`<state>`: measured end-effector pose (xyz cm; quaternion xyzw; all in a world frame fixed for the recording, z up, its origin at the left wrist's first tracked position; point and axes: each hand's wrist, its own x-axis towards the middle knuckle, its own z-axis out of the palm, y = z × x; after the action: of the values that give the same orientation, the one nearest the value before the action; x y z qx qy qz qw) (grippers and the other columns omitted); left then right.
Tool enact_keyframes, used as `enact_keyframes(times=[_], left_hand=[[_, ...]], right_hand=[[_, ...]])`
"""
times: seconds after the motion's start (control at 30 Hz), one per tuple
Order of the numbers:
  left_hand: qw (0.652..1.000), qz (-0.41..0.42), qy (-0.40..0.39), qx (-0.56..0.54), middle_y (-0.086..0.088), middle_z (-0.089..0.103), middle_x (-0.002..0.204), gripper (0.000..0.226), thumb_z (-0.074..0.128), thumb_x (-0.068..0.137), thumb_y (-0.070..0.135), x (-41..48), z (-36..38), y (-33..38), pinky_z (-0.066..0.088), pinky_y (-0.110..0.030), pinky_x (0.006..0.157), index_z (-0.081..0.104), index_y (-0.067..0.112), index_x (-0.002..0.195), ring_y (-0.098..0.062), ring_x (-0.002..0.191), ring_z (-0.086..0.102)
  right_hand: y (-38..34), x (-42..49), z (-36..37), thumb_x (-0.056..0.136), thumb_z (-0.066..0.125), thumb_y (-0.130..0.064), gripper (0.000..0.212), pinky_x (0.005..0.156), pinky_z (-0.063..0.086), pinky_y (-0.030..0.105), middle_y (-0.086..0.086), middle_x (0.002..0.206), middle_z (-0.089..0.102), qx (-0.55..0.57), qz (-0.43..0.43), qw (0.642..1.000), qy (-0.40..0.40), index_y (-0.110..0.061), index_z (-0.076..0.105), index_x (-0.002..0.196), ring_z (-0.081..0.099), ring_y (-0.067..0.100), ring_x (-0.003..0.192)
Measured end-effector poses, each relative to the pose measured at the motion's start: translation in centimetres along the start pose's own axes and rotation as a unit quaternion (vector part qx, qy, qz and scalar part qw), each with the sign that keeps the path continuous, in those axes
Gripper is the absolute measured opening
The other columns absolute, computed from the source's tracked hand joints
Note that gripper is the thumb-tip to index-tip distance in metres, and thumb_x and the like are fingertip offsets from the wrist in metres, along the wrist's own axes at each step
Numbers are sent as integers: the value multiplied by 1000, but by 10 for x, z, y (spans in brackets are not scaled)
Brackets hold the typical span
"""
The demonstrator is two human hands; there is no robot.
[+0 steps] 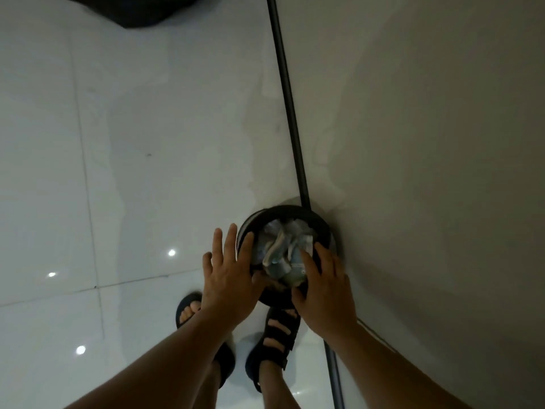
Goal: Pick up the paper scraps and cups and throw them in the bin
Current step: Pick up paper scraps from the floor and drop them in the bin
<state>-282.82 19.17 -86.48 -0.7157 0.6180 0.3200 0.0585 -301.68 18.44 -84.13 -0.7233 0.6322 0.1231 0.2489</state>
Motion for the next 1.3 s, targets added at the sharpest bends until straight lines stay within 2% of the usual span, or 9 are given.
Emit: enact_keyframes(times=[0.17, 0.33, 0.43, 0.53, 0.67, 0.8, 0.97, 1.1, 1.3], left_hand=[[1000, -26, -1, -3, -4, -19, 159, 76, 31, 90, 58, -52, -87, -9, 0, -51, 115, -1, 29, 152, -27, 141, -29], [999, -40, -2, -1, -2, -22, 158, 73, 33, 95, 54, -120, -194, -3, 2, -51, 117, -7, 30, 151, -28, 142, -27], [998, -53, 41, -8, -3, -16, 159, 72, 33, 95, 53, -170, -244, -2, 5, -51, 117, -4, 29, 151, -29, 144, -23], [992, -86, 91, -21, -3, -12, 160, 71, 33, 95, 52, -222, -282, -10, 7, -51, 117, -1, 29, 152, -29, 145, -19], [971, -178, 154, -37, -4, -8, 161, 69, 32, 95, 52, -308, -312, -32, 9, -51, 117, 1, 28, 152, -30, 146, -15], [943, -274, 180, -54, -4, -7, 161, 69, 31, 95, 52, -418, -301, -45, 10, -51, 117, 1, 28, 152, -31, 146, -15], [885, -404, 204, -108, -3, -6, 161, 71, 29, 93, 56, -554, -262, -61, 8, -52, 117, 1, 28, 152, -30, 146, -16], [803, -509, 263, -164, -3, -2, 161, 70, 33, 93, 55, -669, -227, -77, 9, -52, 117, 6, 27, 152, -29, 146, -12], [681, -616, 345, -193, -2, 4, 161, 70, 37, 91, 56, -845, -159, -109, 12, -51, 116, 13, 29, 150, -28, 147, -5]], right_hand=[[-44, -39, -67, 88, 55, -49, 74, 111, 32, 39, 3, 161, 9, 30, 22, 999, -10, -32, 22, 151, 8, 26, 147], [-116, -83, -164, 88, 58, -50, 76, 114, 30, 42, 6, 160, 13, 21, -15, 1000, 5, -28, 25, 152, 10, 27, 146], [-163, -110, -210, 88, 59, -52, 77, 116, 28, 46, 4, 160, 12, 28, -81, 996, 22, -30, 24, 152, 9, 27, 147], [-198, -139, -244, 89, 54, -56, 75, 115, 28, 47, 3, 161, 11, -27, -174, 984, 32, -32, 22, 152, 8, 26, 148], [-226, -183, -271, 90, 51, -55, 75, 114, 28, 47, 3, 162, 10, -69, -251, 965, 15, -31, 20, 153, 6, 25, 147], [-247, -233, -274, 89, 49, -56, 77, 114, 24, 45, 3, 162, 5, -128, -345, 930, -10, -31, 15, 154, 3, 25, 147], [-300, -306, -258, 91, 43, -60, 79, 117, 14, 42, -1, 162, -5, -189, -449, 872, -50, -34, 6, 155, -3, 22, 148], [-364, -389, -231, 90, 42, -63, 79, 117, 14, 41, -2, 163, -4, -228, -557, 797, -49, -35, 6, 154, -4, 20, 148], [-455, -548, -162, 91, 45, -60, 78, 118, 12, 40, -3, 163, -5, -250, -673, 695, -46, -37, 5, 154, -6, 19, 149]])
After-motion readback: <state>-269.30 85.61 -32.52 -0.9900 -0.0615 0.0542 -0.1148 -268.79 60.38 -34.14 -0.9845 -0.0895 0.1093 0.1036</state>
